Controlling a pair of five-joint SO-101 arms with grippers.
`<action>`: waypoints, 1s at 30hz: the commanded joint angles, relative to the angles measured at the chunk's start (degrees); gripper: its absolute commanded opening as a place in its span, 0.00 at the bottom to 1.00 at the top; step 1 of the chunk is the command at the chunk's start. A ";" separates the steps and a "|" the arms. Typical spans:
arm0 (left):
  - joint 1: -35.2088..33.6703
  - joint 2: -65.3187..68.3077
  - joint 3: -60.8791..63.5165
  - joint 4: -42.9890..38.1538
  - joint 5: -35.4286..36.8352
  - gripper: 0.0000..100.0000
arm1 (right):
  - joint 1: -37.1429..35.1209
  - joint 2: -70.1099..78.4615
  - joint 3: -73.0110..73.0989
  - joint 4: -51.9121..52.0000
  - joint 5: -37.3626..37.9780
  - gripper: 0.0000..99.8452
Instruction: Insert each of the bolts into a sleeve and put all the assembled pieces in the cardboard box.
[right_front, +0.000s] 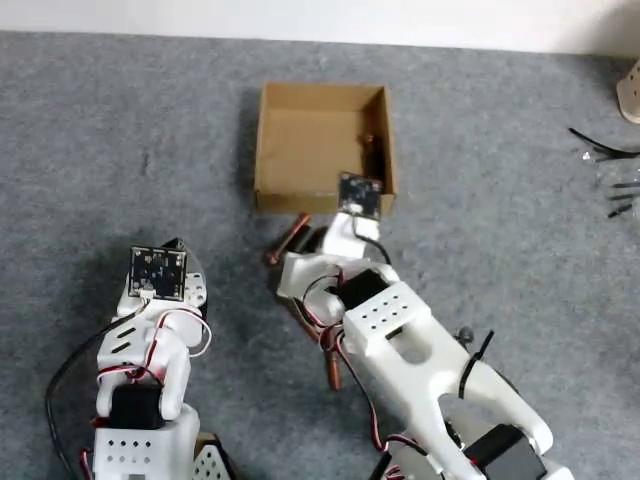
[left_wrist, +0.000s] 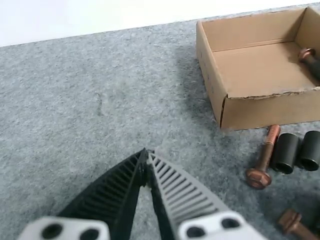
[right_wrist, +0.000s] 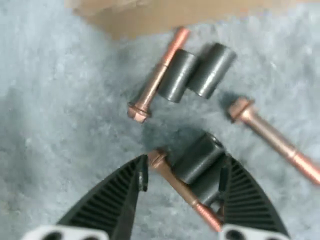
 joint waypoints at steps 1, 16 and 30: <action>-0.22 -0.57 -1.19 -0.97 -0.18 0.01 | -1.10 -0.57 -0.13 -1.45 -2.90 0.21; -0.22 -0.57 -1.19 -0.97 -0.18 0.01 | -2.59 27.65 -15.16 6.55 -2.20 0.21; -0.22 -0.57 -1.19 -0.97 -0.18 0.01 | 0.13 28.00 -16.04 6.81 3.43 0.00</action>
